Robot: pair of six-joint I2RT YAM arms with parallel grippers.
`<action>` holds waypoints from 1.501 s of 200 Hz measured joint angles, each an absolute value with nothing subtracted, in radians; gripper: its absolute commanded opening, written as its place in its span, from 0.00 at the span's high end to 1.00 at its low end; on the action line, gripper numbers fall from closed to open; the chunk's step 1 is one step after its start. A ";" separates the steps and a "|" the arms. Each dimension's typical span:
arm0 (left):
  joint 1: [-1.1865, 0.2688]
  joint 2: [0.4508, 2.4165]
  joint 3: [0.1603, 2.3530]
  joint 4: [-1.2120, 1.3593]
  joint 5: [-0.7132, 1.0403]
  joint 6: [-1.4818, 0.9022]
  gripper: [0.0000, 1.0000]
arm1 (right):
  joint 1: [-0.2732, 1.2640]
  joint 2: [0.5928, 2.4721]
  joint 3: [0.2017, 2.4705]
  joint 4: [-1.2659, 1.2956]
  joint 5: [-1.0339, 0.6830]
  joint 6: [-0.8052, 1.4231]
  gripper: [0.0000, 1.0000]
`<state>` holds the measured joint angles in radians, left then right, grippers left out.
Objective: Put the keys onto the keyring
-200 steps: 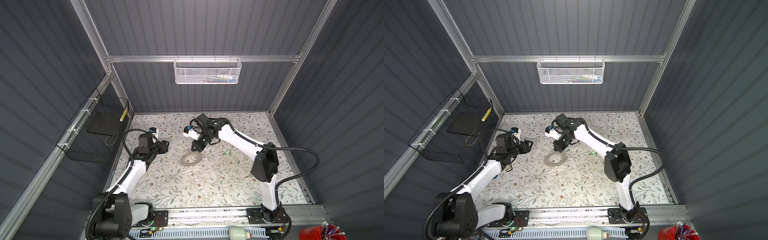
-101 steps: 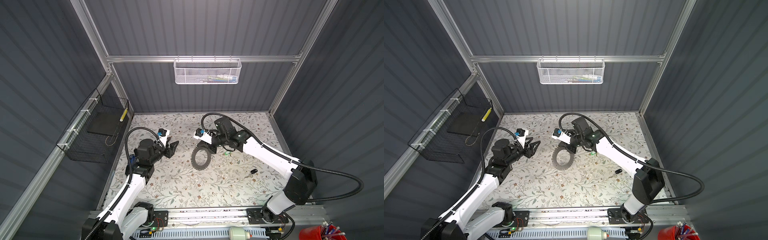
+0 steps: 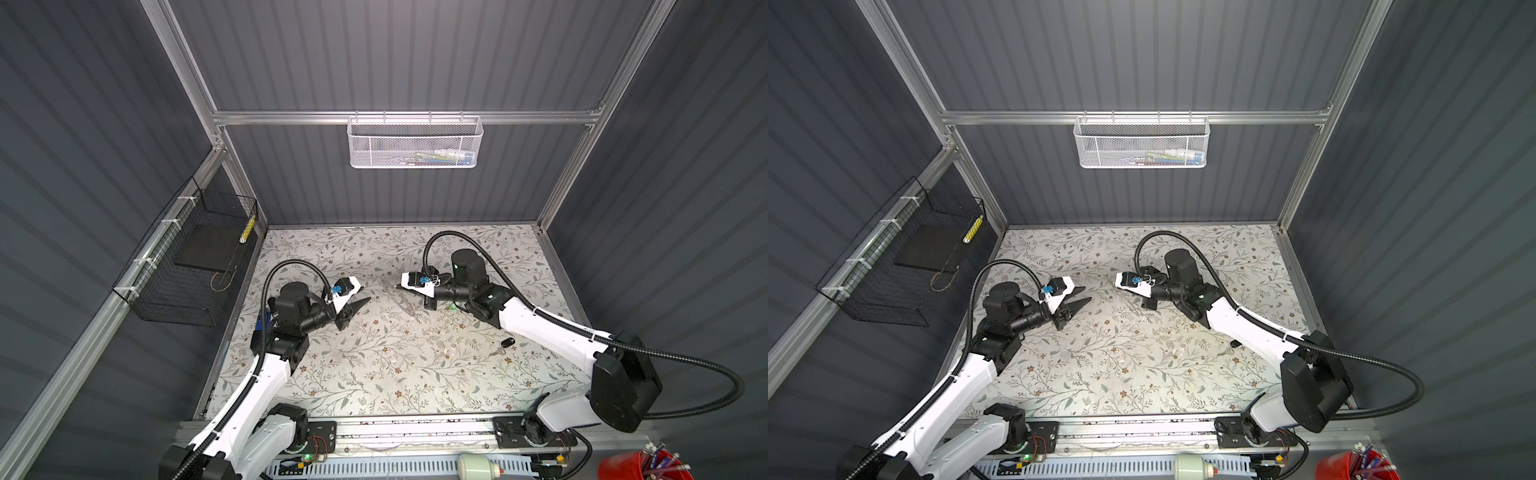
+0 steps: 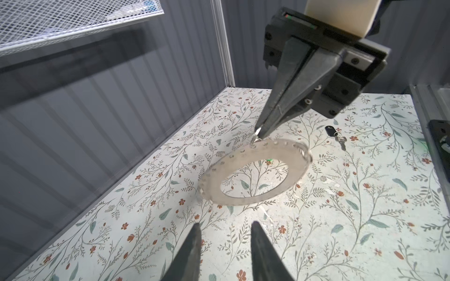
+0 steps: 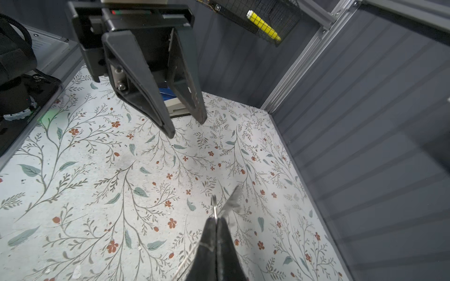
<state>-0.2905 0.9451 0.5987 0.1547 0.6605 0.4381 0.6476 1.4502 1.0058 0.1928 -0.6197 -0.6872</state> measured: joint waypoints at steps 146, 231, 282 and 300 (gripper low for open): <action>-0.508 1.036 0.667 0.170 0.520 0.614 0.77 | 0.646 1.414 0.908 0.353 -0.658 -0.861 1.00; -0.551 1.048 0.669 0.217 0.451 0.619 0.77 | 0.656 1.394 0.883 0.358 -0.640 -0.933 1.00; -0.577 1.058 0.675 0.226 0.441 0.622 0.79 | 0.655 1.394 0.882 0.356 -0.641 -0.933 1.00; -0.584 1.066 0.679 0.228 0.436 0.623 0.81 | 0.655 1.394 0.881 0.349 -0.643 -0.933 1.00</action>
<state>-0.5838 1.0657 0.6788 0.2279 0.4358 0.6228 0.6552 1.3941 0.8814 0.3492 -0.6430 -0.9325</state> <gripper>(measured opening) 0.202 0.042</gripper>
